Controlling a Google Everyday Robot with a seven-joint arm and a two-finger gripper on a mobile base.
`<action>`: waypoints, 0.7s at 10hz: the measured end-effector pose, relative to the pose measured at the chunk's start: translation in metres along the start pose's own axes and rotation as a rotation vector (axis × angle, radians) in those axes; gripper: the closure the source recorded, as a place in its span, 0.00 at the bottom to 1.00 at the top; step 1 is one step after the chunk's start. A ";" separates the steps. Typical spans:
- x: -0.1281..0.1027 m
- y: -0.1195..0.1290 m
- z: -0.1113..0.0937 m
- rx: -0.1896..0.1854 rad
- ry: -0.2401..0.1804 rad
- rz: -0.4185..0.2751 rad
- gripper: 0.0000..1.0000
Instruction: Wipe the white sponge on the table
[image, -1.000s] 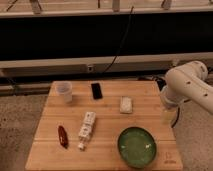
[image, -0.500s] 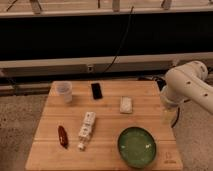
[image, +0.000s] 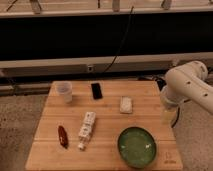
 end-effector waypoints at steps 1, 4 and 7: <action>0.000 0.000 0.000 0.000 0.000 0.000 0.20; 0.000 0.000 0.000 0.000 0.000 0.000 0.20; -0.022 -0.021 0.007 0.024 0.013 -0.058 0.20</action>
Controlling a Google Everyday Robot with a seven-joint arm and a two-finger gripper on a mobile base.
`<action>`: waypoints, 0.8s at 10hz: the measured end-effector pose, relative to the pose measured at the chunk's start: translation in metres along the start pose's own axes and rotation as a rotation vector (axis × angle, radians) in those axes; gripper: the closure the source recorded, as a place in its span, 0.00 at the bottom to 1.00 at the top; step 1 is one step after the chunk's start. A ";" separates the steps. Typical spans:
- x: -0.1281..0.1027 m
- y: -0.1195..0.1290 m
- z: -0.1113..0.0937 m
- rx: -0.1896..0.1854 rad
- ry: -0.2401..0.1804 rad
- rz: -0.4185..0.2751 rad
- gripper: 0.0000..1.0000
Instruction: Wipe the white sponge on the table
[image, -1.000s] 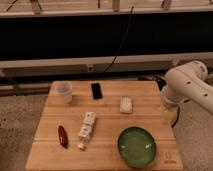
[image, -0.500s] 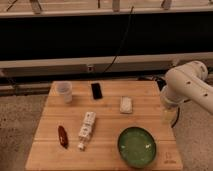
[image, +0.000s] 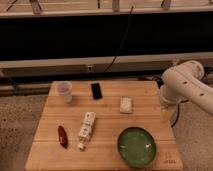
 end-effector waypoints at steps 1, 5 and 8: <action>-0.009 -0.010 0.003 0.008 0.001 -0.019 0.20; -0.023 -0.022 0.012 0.032 0.019 -0.070 0.20; -0.053 -0.043 0.027 0.059 0.019 -0.134 0.20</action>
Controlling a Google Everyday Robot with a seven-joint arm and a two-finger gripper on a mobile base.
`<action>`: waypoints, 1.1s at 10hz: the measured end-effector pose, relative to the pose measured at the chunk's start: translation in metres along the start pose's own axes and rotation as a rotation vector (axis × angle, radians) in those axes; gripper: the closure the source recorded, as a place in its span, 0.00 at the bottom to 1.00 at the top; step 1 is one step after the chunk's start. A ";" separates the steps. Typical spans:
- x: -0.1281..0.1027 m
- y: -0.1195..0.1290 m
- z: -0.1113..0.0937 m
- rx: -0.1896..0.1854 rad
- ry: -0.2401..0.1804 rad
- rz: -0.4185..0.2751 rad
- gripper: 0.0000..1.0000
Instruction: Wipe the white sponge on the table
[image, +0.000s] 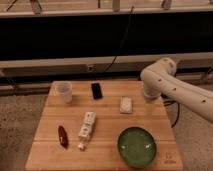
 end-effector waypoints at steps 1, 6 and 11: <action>-0.002 -0.001 0.005 0.008 -0.002 -0.024 0.20; -0.016 -0.008 0.022 0.032 -0.018 -0.075 0.20; -0.033 -0.016 0.043 0.022 -0.019 -0.169 0.20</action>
